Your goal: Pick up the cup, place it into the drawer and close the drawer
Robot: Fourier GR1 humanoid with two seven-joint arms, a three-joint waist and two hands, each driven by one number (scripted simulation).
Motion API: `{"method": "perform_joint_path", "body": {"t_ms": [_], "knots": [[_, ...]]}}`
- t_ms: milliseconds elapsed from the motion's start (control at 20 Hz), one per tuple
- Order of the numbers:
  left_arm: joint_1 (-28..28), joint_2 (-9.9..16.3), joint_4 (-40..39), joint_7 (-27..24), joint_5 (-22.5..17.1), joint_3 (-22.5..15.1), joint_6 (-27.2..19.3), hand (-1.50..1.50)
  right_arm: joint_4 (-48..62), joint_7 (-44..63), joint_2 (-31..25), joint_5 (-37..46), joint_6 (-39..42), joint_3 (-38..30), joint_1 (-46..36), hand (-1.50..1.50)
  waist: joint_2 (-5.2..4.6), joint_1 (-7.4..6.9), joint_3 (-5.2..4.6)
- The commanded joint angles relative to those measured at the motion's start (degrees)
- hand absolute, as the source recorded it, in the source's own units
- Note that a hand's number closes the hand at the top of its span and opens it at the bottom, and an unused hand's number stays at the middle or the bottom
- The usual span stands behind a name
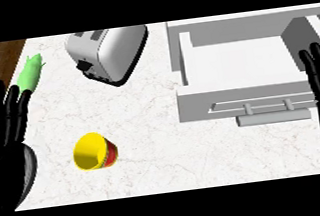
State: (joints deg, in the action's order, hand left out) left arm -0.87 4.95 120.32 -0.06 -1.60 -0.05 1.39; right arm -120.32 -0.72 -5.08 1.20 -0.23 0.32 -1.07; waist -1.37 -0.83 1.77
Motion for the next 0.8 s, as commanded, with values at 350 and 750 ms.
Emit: {"method": "perform_joint_path", "body": {"t_ms": [350,750], "knots": [[-2.5,7.3,-3.2,2.1,-28.0,-7.8,26.0,-1.50,3.3,2.6,2.0,-5.4,3.0,3.2,0.2,-1.50,1.09,0.60,-1.87],[2.0,12.3,-11.9,3.6,-39.5,0.0,33.5,-1.50,4.0,7.1,0.2,-6.8,3.7,0.7,-3.9,-1.50,1.33,0.93,-1.78]]}}
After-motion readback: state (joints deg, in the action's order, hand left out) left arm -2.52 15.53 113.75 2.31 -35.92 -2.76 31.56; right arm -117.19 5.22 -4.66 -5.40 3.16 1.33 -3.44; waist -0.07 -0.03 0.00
